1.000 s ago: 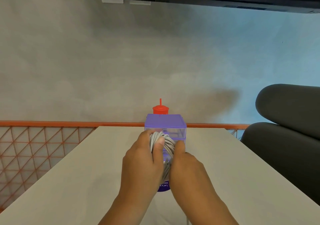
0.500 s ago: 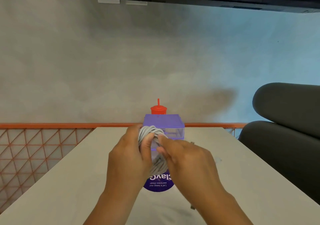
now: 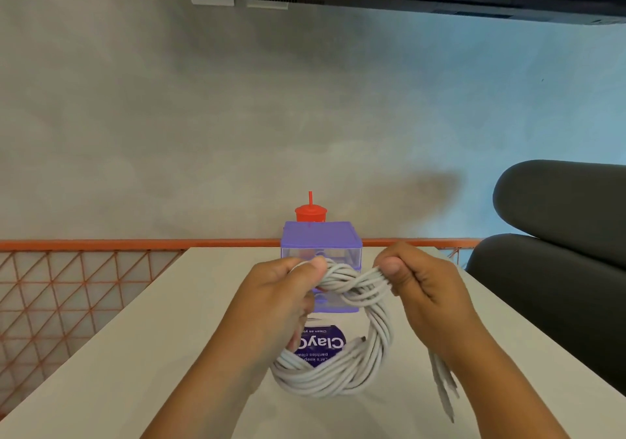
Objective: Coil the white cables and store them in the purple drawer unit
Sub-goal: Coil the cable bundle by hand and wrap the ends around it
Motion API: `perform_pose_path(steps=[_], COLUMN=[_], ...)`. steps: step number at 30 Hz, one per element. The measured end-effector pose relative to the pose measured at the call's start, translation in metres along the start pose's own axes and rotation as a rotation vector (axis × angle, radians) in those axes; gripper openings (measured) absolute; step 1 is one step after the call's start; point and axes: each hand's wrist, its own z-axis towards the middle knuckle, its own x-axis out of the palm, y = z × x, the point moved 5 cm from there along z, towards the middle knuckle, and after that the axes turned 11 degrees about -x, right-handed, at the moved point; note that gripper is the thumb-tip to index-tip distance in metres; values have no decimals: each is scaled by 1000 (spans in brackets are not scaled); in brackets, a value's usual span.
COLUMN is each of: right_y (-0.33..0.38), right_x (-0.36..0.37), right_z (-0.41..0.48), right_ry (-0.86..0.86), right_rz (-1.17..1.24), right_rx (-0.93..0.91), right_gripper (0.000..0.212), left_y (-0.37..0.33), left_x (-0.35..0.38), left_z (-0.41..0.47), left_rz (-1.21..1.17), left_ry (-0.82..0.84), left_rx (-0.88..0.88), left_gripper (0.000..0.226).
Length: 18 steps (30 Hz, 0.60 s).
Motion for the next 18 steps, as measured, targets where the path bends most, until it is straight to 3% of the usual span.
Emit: perform_pose_path(steps=[2,5,6,9,11,13,18], right_y=[3,29,37,41,40,33,26], right_x=[4,17,25,42,47,45,37], right_z=[0,6,5,3,1,2,-1], right_ry=[110,174,206,344,384,375,589], right_rz=[-60,-415,-517,-666,-684,-654,-486], right_rx=[26,-185,-239,-151,-77,-37,90], right_gripper=[54,33,35,65,73,62,32], left_y=[2,3,3,5,6,7,9], left_x=[-4,-8,-8,-6,-5,-3,0], left_z=[2,5,5,6,6,6,8], left_rz=[98,246,254,281,313,347,524], left_ry=[-110,-294,-324,-361,-349,-328,-259], left_rx=[33,120,128,134,142,151,219], left_gripper=[52,47,44,38,38,41,30])
